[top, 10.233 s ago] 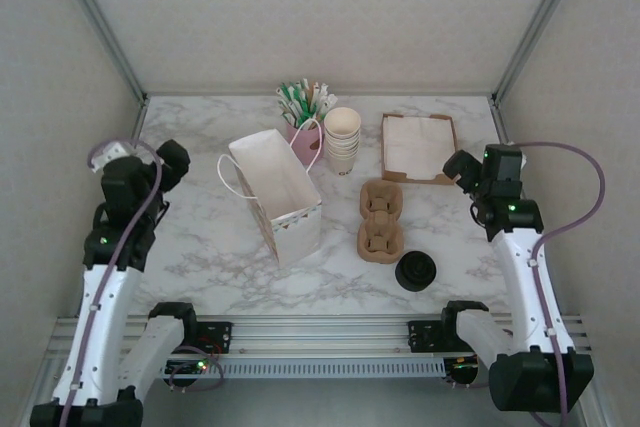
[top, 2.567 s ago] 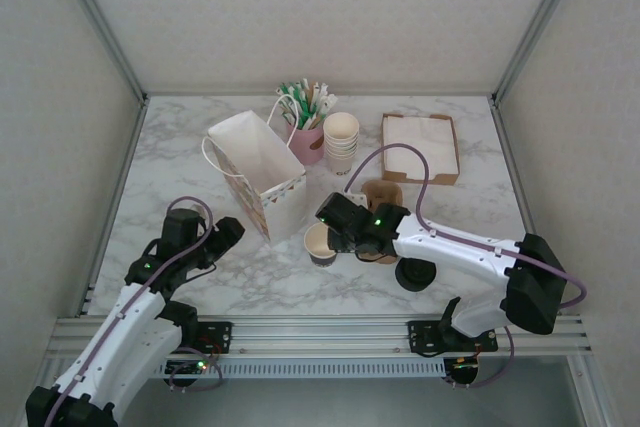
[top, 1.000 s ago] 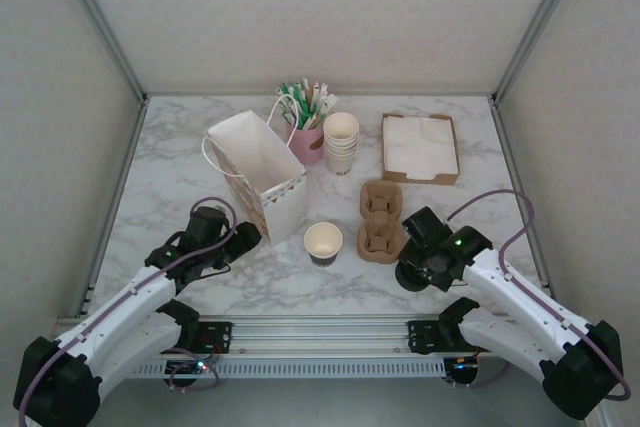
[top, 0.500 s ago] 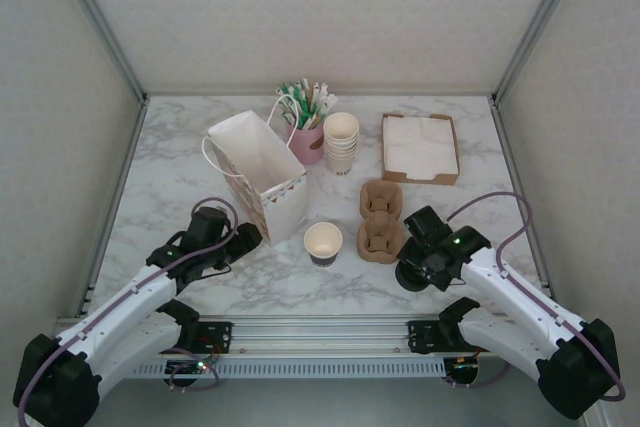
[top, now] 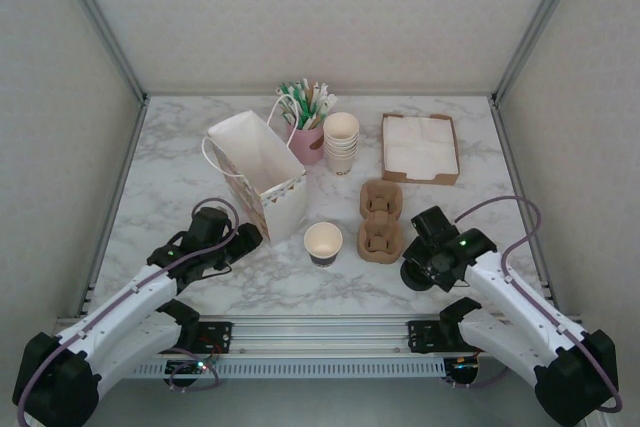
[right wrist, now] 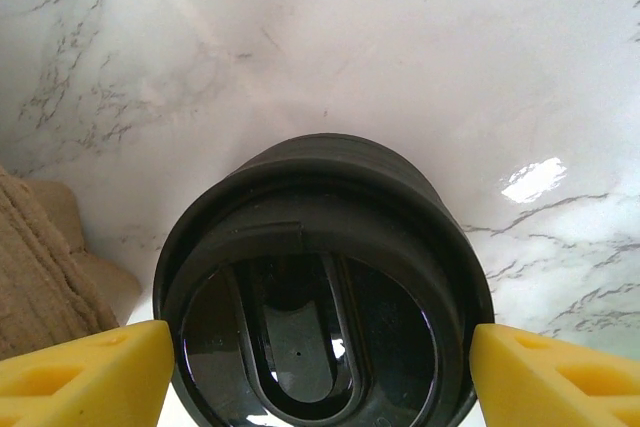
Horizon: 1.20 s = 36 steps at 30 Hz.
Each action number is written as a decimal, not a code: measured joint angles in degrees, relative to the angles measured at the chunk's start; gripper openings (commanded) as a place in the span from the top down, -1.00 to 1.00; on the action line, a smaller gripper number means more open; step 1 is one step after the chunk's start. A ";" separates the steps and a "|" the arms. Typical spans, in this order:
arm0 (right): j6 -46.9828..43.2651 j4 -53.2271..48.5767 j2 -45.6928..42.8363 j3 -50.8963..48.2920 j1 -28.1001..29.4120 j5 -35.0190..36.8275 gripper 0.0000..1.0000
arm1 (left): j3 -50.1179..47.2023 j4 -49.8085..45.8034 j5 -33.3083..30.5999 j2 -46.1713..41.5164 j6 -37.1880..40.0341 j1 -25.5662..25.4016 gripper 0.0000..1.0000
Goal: Pack the takeout coffee
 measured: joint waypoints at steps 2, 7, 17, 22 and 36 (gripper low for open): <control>-0.63 -0.42 -0.37 -0.02 -0.15 -0.04 -0.66 | 0.00 0.00 -0.02 0.00 -0.02 -0.11 -0.53; -2.40 -0.46 -0.85 -0.02 -0.15 -0.04 -0.72 | 0.00 0.00 -0.04 0.00 -0.02 -0.11 -0.53; -4.04 -0.15 1.01 0.44 -0.15 -0.07 -0.71 | 0.00 0.00 -0.09 0.00 0.00 -0.15 -0.53; -4.11 0.11 2.14 0.92 -0.15 -0.07 -0.66 | 0.00 -0.02 -0.24 0.00 0.00 -0.15 -0.53; -5.38 0.66 5.22 2.51 -0.15 -0.02 -0.66 | 0.00 -0.02 -0.28 0.00 -0.02 -0.48 -0.53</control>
